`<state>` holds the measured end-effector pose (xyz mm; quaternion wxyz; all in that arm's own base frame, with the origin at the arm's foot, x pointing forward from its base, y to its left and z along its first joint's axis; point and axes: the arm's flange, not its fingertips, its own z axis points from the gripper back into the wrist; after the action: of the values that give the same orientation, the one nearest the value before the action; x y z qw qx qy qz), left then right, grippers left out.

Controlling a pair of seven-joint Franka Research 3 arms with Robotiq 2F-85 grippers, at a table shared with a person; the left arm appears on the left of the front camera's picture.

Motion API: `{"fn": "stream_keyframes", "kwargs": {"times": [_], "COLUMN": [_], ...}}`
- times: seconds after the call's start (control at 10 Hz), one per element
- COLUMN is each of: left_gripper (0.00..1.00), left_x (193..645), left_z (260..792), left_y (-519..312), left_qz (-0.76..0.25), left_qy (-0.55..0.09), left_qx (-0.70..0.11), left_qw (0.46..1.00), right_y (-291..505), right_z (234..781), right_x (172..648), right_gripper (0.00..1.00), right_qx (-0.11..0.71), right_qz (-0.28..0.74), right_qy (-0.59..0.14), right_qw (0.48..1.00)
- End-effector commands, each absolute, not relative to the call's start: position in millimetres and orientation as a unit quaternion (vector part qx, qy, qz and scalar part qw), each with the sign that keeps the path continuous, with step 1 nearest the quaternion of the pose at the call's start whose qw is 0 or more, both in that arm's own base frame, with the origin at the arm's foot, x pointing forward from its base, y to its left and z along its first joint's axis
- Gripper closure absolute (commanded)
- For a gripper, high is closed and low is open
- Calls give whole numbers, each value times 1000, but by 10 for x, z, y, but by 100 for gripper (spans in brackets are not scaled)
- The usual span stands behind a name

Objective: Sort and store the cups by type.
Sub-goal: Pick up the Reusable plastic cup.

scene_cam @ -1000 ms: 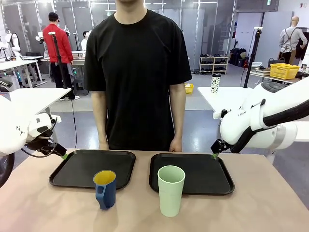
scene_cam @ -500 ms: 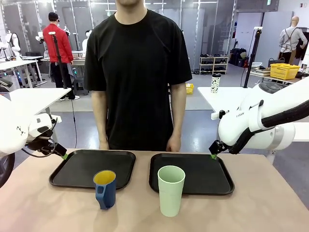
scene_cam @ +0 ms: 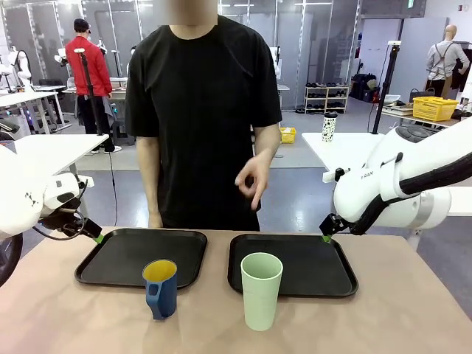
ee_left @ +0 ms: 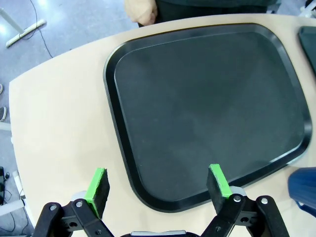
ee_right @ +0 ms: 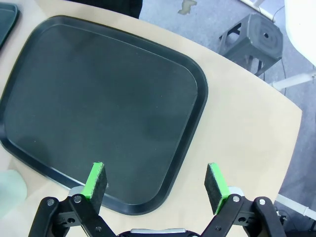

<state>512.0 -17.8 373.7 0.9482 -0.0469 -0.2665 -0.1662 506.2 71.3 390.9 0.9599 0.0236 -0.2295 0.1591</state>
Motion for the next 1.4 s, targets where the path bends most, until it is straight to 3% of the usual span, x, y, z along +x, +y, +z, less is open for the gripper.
{"fn": "stream_keyframes", "kwargs": {"times": [0.0, 1.3], "left_gripper": [0, 0], "left_x": [5089, 5089], "left_z": [3766, 3766], "left_y": [-182, -182], "left_qz": [-168, -168], "left_qy": [-270, -270], "left_qx": [-48, -48], "left_qw": [947, 947], "right_y": [696, 717], "right_z": [3894, 3909], "right_x": [5046, 5061], "right_gripper": [0, 0], "right_qx": [24, 24], "right_qz": [158, 159], "right_qy": [-233, -230], "right_qw": [959, 960]}}
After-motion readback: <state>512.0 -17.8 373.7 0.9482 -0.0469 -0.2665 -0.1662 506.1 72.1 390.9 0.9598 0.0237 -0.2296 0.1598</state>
